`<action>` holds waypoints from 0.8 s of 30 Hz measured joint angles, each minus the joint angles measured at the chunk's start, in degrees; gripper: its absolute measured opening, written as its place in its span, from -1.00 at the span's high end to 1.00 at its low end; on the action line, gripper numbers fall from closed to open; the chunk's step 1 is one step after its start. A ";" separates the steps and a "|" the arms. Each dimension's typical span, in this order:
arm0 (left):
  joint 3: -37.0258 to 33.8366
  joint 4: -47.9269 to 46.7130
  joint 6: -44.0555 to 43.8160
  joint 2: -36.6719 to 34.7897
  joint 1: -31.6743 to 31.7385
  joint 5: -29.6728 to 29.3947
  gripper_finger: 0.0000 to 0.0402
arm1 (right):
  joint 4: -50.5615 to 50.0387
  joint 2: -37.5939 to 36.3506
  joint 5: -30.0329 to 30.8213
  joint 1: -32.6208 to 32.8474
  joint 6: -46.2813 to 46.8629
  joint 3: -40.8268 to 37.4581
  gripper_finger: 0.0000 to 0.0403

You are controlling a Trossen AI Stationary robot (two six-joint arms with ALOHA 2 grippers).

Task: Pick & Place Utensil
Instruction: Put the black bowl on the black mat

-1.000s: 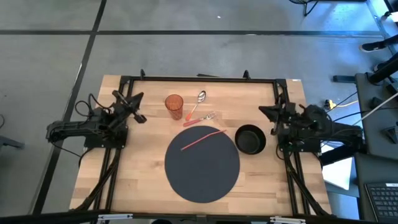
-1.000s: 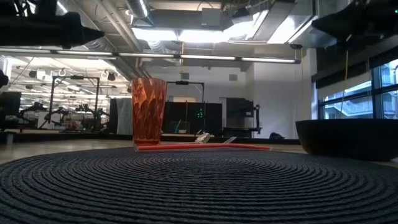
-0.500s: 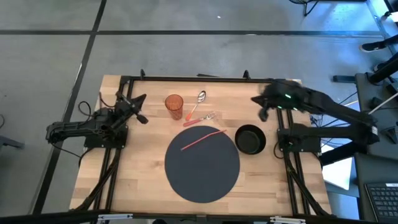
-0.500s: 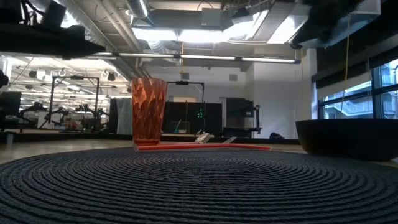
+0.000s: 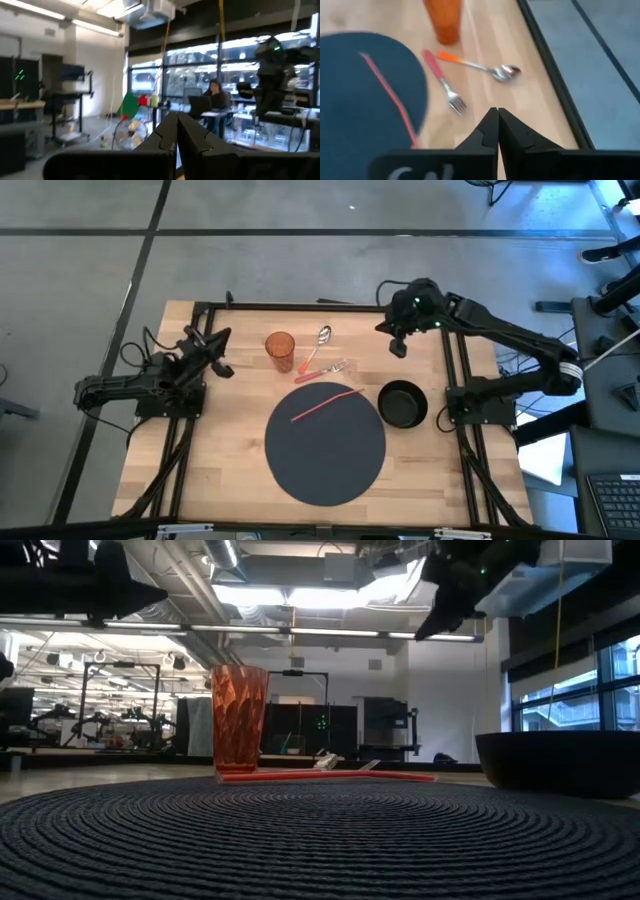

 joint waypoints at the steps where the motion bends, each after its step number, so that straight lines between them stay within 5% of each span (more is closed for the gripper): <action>1: 0.00 -1.22 -0.75 -0.01 0.00 -0.69 0.99 | -0.24 0.55 0.84 0.00 0.02 0.00 0.96; 8: 0.00 -6.82 -3.57 0.00 0.00 -2.54 0.99 | 1.05 3.19 1.28 0.02 1.85 0.57 0.95; 16: 0.00 -11.16 -4.41 0.00 -0.04 1.14 0.99 | -11.71 12.05 0.94 -0.28 -2.70 10.49 0.97; 24: 0.00 -14.00 -7.91 0.00 -0.04 3.39 0.99 | -15.46 9.39 -7.16 -9.08 -6.21 11.33 0.98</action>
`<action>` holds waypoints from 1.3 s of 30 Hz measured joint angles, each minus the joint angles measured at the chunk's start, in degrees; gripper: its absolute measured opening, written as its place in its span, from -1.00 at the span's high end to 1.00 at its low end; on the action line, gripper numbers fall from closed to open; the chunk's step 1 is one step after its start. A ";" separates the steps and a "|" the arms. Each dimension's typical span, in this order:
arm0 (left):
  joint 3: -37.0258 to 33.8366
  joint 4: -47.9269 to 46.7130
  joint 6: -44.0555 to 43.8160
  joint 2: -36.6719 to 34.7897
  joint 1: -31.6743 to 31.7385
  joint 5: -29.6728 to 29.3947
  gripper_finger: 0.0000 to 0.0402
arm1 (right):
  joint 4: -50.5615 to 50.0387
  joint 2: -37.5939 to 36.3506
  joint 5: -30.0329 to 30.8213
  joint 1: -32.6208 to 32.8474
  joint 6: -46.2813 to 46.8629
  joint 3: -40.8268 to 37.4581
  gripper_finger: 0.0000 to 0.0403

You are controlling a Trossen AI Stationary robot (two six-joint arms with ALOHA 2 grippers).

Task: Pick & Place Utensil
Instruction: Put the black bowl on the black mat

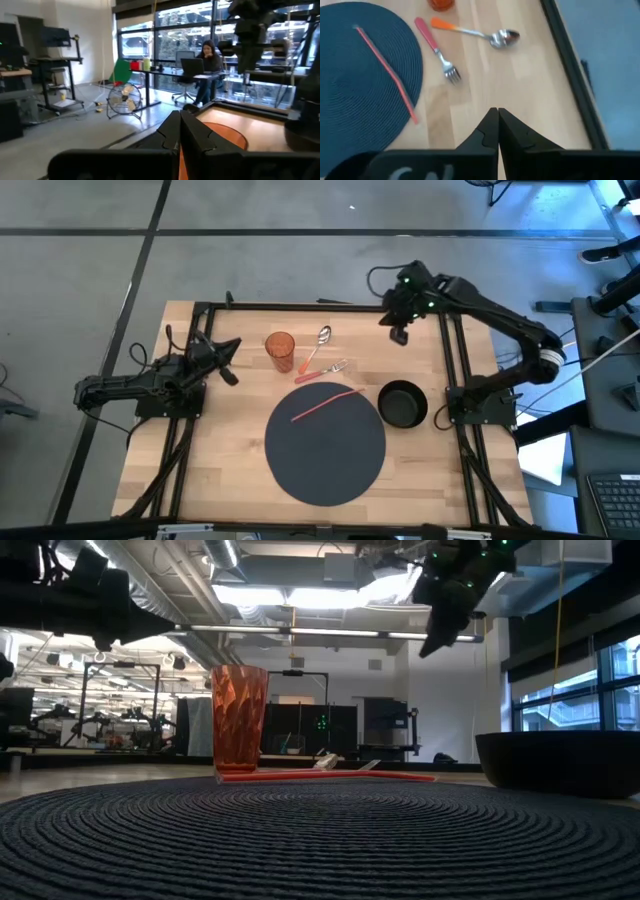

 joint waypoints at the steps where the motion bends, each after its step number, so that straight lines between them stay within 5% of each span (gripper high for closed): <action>1: 0.00 -0.07 -0.15 0.00 0.00 0.64 0.99 | -1.15 -0.34 -0.99 -0.95 0.53 -0.01 0.98; 11: 0.00 -0.58 -3.10 0.00 0.00 4.92 0.99 | -9.97 -0.71 0.35 -2.09 5.03 -6.52 0.87; 24: 0.00 -0.24 -3.25 0.00 0.00 4.81 0.99 | -12.27 -2.47 1.19 1.96 5.16 -12.90 0.22; 39: -0.02 -0.53 -4.57 0.00 0.00 4.74 0.99 | -13.44 -3.14 8.55 12.86 5.50 -18.75 0.08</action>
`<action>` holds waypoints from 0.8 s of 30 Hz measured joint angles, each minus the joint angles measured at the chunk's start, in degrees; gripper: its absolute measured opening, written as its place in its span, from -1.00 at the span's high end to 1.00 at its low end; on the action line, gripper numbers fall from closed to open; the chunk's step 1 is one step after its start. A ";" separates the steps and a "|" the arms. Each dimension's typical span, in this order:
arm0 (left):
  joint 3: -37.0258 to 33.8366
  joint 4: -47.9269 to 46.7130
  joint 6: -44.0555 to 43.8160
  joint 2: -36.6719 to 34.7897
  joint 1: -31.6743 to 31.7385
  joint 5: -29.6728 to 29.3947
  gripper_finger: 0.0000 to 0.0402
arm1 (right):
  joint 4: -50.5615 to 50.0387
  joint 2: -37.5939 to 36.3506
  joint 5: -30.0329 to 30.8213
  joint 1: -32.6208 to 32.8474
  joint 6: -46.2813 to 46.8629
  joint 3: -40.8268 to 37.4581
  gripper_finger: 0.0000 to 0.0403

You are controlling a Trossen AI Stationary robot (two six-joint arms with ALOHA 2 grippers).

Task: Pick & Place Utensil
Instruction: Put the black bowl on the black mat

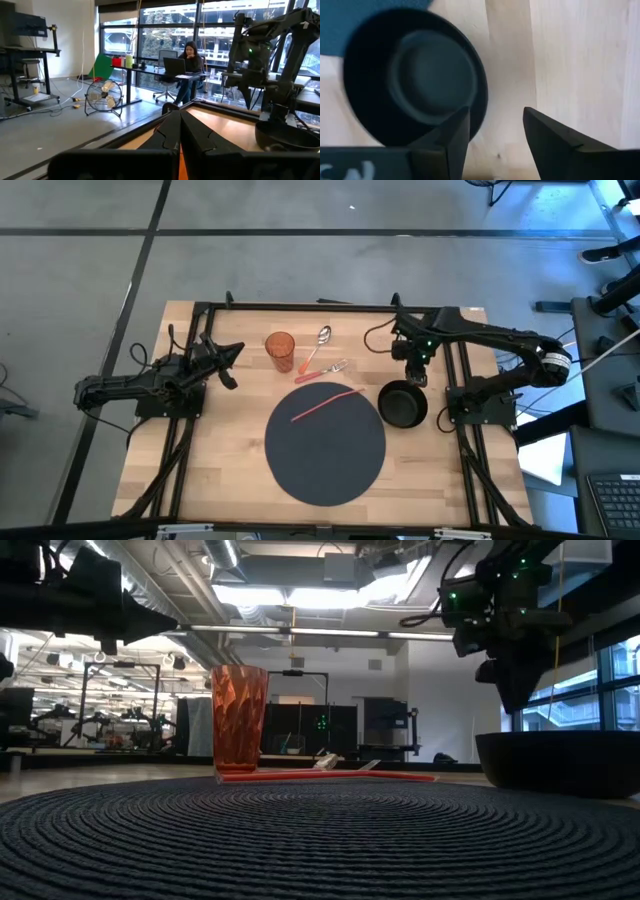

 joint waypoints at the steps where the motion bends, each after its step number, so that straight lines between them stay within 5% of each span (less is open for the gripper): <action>1: 0.00 -0.03 0.00 0.00 0.00 0.00 0.99 | 0.22 0.00 0.86 0.56 0.07 -0.64 0.07; 24: 0.00 -1.82 -1.70 0.00 0.00 0.02 0.99 | 13.91 0.04 0.99 6.76 2.02 -11.20 0.05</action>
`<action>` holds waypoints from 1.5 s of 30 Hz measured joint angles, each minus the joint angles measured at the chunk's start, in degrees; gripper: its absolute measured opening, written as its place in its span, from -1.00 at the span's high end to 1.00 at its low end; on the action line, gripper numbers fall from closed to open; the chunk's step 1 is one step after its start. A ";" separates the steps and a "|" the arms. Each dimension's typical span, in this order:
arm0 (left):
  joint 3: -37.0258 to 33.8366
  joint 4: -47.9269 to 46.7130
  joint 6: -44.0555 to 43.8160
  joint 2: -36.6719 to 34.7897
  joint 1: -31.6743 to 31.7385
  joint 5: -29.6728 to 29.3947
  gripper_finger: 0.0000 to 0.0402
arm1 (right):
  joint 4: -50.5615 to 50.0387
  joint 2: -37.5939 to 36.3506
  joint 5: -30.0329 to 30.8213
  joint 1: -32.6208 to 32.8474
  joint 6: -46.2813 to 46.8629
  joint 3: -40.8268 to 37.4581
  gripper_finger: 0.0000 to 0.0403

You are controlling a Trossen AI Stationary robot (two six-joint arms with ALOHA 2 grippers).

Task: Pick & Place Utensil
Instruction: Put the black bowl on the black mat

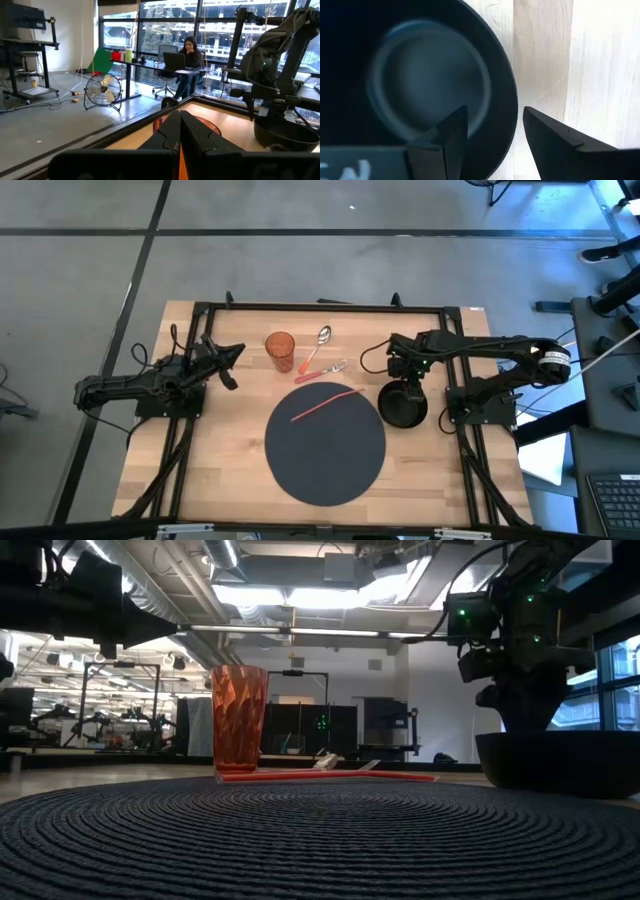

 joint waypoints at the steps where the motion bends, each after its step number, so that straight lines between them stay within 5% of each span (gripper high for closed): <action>1: 0.00 0.04 -0.02 0.00 0.00 0.01 0.99 | 0.13 0.00 0.00 0.00 0.39 -0.14 0.05; 12: 0.00 0.09 -0.96 0.00 0.00 0.01 0.99 | 1.87 0.11 0.90 -0.02 5.55 -0.76 0.10; 23: 0.00 0.11 -1.39 0.00 0.00 0.01 0.99 | 2.60 0.22 1.02 -0.08 6.55 -0.77 0.94; 37: 0.00 0.13 -3.70 0.00 0.00 3.78 0.99 | -1.59 0.20 -7.25 -0.07 10.62 9.74 0.98; 45: 0.00 0.14 -5.35 -0.01 0.00 4.14 0.99 | -6.46 1.84 -3.97 3.81 15.33 21.42 0.99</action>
